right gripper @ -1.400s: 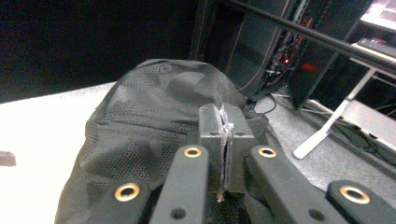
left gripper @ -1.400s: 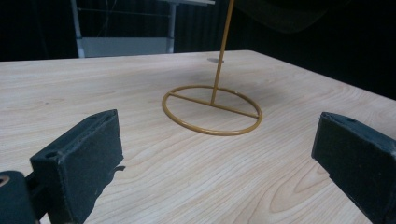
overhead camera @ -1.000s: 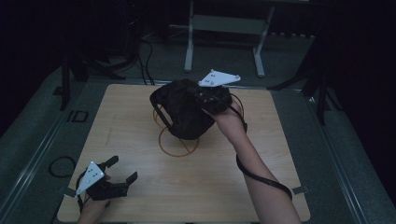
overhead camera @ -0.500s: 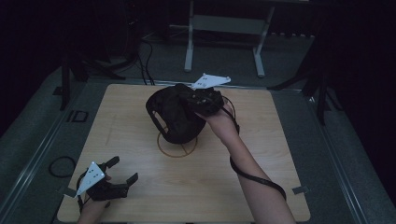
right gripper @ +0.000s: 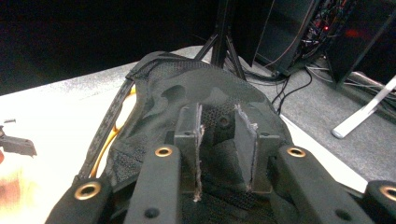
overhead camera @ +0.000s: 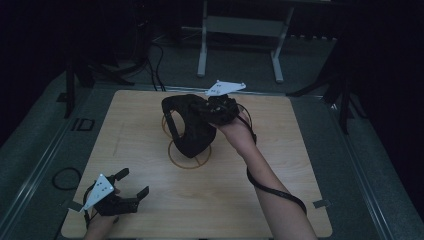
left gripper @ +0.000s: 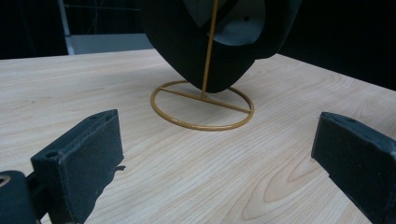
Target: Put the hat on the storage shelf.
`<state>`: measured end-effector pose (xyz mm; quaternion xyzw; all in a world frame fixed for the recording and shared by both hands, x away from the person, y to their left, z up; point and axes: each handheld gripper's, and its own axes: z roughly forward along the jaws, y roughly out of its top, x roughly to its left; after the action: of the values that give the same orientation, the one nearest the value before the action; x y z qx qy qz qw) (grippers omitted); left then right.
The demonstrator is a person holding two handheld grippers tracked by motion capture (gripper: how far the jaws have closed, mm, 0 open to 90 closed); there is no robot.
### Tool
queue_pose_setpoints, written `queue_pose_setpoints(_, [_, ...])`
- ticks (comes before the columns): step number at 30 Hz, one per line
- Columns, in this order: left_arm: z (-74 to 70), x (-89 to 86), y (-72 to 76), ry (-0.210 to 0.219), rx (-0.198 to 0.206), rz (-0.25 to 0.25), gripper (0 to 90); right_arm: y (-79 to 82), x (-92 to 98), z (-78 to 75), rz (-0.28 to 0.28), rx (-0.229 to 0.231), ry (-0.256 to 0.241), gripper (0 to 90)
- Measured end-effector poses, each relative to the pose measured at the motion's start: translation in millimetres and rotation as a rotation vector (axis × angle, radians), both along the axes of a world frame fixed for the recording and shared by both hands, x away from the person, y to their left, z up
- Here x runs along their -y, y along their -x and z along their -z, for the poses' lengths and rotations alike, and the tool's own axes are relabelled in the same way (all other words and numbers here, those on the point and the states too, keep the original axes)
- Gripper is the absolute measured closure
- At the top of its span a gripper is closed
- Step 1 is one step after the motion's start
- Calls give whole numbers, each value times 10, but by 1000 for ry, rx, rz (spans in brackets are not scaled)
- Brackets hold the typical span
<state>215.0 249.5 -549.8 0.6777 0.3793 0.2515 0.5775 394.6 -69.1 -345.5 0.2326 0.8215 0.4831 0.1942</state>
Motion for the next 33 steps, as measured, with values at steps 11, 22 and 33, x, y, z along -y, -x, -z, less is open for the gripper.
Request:
queue_pose_setpoints(11, [-7, -9, 4, 6, 5, -6, 25, 59, 35, -63, -4, 22, -13, 552])
queue_pose_setpoints(22, [-5, 1, 4, 3, 7, -3, 25, 91, 159, -45, 25, 9, -12, 333])
queue_pose_setpoints(33, [-2, 1, 2, 1, 6, 2, 25, 85, 340, -17, 6, -15, -78, 151])
